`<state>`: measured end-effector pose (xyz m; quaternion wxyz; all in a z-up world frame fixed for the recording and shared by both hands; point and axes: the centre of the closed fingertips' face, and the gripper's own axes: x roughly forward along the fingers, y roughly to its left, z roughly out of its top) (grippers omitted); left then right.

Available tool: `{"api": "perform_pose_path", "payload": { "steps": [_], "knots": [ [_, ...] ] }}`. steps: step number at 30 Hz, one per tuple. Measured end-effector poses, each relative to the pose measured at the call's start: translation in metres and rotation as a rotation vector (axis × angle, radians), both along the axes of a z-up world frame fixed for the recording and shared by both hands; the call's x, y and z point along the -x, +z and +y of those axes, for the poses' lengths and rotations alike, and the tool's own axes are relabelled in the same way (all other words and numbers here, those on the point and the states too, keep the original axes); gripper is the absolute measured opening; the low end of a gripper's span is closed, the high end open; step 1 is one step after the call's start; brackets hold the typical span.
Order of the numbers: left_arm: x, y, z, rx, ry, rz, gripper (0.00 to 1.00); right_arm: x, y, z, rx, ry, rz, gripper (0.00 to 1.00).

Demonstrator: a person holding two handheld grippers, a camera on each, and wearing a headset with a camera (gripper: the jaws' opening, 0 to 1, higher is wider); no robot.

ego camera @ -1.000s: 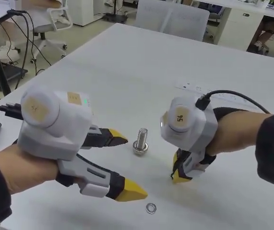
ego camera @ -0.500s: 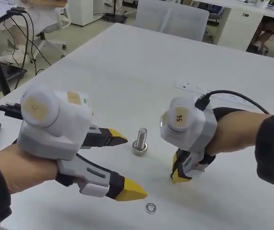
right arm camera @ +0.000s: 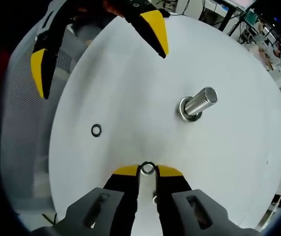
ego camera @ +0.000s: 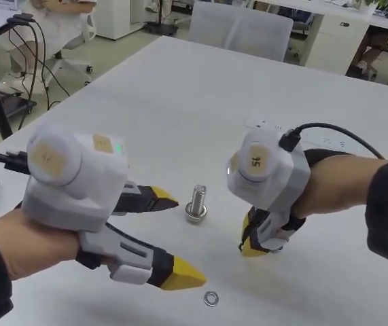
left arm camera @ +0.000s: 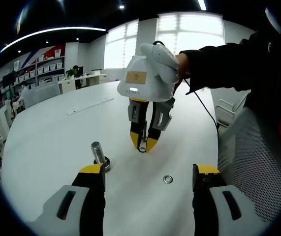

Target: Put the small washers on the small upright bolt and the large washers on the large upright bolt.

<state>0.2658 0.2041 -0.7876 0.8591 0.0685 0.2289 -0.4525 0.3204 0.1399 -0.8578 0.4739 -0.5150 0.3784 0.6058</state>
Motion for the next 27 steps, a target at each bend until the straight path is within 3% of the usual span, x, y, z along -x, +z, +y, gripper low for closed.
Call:
{"api": "perform_pose_path", "payload": {
  "steps": [11,27],
  "knots": [
    [0.000,0.001,-0.001,0.001,-0.004,-0.003,0.72,0.010,0.021,0.002,-0.058,-0.016,0.003,0.13],
    [0.000,0.002,-0.002,0.001,-0.011,-0.010,0.71,0.041,0.031,-0.026,-0.076,-0.032,-0.017,0.13]
  ]
}}
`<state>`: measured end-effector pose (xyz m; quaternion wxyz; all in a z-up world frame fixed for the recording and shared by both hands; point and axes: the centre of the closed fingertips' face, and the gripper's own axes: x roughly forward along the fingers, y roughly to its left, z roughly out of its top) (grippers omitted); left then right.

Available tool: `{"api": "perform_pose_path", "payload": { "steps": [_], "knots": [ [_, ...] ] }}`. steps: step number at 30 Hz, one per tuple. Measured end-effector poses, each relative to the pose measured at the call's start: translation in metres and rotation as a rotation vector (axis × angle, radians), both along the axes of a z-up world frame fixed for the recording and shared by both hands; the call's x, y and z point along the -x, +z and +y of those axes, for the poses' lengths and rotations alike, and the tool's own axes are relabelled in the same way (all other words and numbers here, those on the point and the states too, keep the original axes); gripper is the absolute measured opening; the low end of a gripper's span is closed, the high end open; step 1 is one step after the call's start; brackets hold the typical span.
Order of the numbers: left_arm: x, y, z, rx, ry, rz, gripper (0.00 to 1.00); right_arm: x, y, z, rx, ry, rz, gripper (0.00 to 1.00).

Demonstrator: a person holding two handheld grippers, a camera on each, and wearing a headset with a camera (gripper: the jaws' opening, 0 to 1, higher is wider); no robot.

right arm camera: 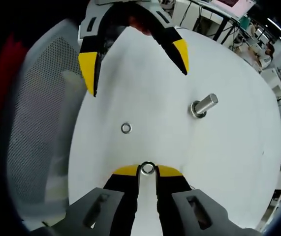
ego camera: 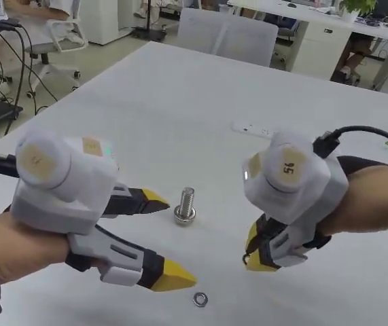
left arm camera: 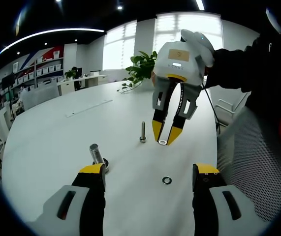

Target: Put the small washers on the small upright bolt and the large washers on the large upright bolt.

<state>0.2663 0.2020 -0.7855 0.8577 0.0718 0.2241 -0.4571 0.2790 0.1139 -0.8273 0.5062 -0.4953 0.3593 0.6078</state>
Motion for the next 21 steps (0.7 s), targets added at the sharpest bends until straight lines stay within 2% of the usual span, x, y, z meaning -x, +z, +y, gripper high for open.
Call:
{"api": "perform_pose_path", "payload": {
  "steps": [9,14,21],
  "knots": [
    [0.001,0.001,-0.002,-0.002,-0.005,-0.003,0.71,0.018,-0.005,-0.030,0.003,-0.052,0.017,0.13],
    [0.002,0.000,-0.004,-0.007,-0.011,-0.002,0.71,0.019,-0.010,-0.049,0.012,-0.101,0.025,0.13],
    [0.003,-0.001,-0.005,-0.012,-0.018,0.000,0.71,0.012,-0.010,-0.070,0.007,-0.176,0.026,0.13]
  ]
}}
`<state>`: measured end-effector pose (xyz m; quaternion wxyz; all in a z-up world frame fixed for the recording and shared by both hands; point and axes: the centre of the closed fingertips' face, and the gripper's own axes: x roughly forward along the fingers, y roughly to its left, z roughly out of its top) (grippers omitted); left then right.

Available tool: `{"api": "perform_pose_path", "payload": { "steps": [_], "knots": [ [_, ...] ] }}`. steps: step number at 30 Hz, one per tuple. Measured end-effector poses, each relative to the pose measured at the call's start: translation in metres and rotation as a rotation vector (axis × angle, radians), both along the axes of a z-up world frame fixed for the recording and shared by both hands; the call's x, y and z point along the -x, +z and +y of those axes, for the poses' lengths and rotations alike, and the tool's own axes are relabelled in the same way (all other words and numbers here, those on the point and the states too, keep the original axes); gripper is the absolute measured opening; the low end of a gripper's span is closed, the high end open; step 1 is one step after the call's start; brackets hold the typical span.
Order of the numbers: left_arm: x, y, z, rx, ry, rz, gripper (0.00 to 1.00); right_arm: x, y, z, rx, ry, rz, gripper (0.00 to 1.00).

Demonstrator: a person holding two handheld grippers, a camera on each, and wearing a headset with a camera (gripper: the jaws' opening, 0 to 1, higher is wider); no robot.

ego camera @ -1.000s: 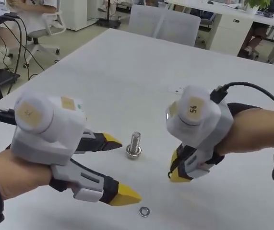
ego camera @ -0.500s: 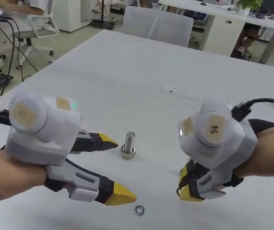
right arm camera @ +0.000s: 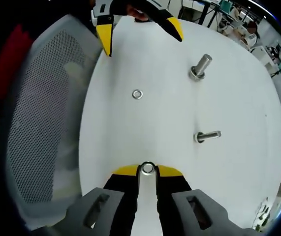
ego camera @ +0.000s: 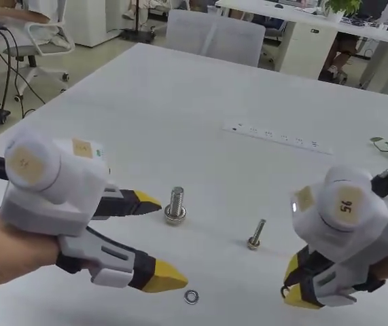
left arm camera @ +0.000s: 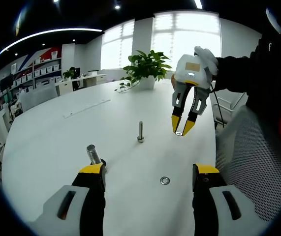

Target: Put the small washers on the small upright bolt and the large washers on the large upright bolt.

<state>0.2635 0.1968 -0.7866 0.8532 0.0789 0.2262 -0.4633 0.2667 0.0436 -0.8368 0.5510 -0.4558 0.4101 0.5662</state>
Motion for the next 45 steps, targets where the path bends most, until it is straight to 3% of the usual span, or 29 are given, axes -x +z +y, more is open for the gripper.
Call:
{"api": "perform_pose_path", "payload": {
  "steps": [9,19,25,35,45],
  "knots": [
    [0.000,-0.001,-0.001,-0.005,-0.003,0.003,0.71,-0.018,0.007,-0.018,0.001,-0.064,-0.021,0.13],
    [0.000,-0.001,0.000,-0.004,0.001,0.005,0.71,-0.044,0.023,-0.015,-0.006,-0.075,-0.054,0.13],
    [0.000,-0.001,0.001,-0.004,0.003,0.006,0.71,-0.058,0.036,-0.002,-0.010,-0.051,-0.081,0.13],
    [-0.001,0.000,0.003,0.002,0.012,0.004,0.71,-0.071,0.059,0.035,-0.037,0.017,-0.123,0.13],
    [-0.002,0.002,0.005,0.008,0.020,-0.001,0.71,-0.080,0.061,0.056,-0.035,0.073,-0.131,0.13]
  ]
}}
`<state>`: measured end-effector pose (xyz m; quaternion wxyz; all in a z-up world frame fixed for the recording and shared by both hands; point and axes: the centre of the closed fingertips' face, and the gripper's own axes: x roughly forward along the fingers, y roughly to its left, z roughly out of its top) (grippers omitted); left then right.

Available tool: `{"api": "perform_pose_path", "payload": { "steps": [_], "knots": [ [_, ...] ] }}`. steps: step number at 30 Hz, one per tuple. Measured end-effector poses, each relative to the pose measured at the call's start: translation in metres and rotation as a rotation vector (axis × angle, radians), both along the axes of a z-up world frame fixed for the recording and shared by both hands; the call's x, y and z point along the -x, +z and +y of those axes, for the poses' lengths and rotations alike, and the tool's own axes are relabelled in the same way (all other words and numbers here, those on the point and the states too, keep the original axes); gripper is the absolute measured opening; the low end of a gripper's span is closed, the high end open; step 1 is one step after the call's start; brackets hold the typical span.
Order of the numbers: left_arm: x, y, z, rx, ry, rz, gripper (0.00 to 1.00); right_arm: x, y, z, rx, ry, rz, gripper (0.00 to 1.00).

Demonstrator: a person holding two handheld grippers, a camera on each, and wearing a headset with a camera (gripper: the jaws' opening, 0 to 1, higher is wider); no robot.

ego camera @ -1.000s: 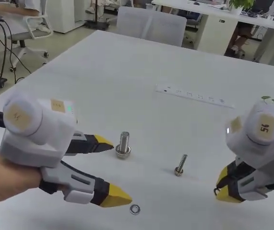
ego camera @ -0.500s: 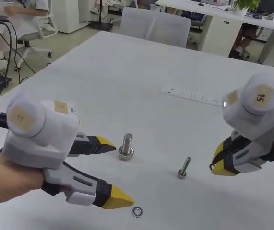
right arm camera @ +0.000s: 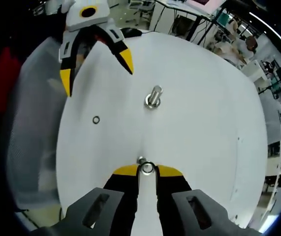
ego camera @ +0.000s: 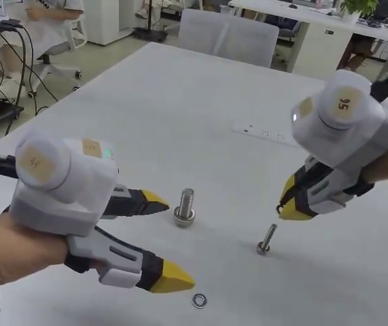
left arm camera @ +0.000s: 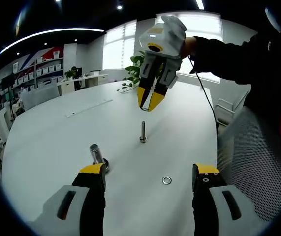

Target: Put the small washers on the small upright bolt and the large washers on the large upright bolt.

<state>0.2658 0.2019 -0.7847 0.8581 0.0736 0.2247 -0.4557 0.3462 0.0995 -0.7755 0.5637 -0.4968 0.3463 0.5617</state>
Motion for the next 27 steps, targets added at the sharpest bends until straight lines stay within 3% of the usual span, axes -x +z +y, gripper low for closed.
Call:
{"api": "perform_pose_path", "payload": {
  "steps": [17,27],
  "knots": [
    [-0.001,-0.003,0.002,0.004,0.006,0.005,0.71,-0.007,-0.027,-0.006,0.022,-0.007,0.042,0.13],
    [-0.001,-0.004,0.002,0.002,0.009,0.010,0.71,-0.006,-0.035,-0.009,0.020,-0.015,0.059,0.13]
  ]
}}
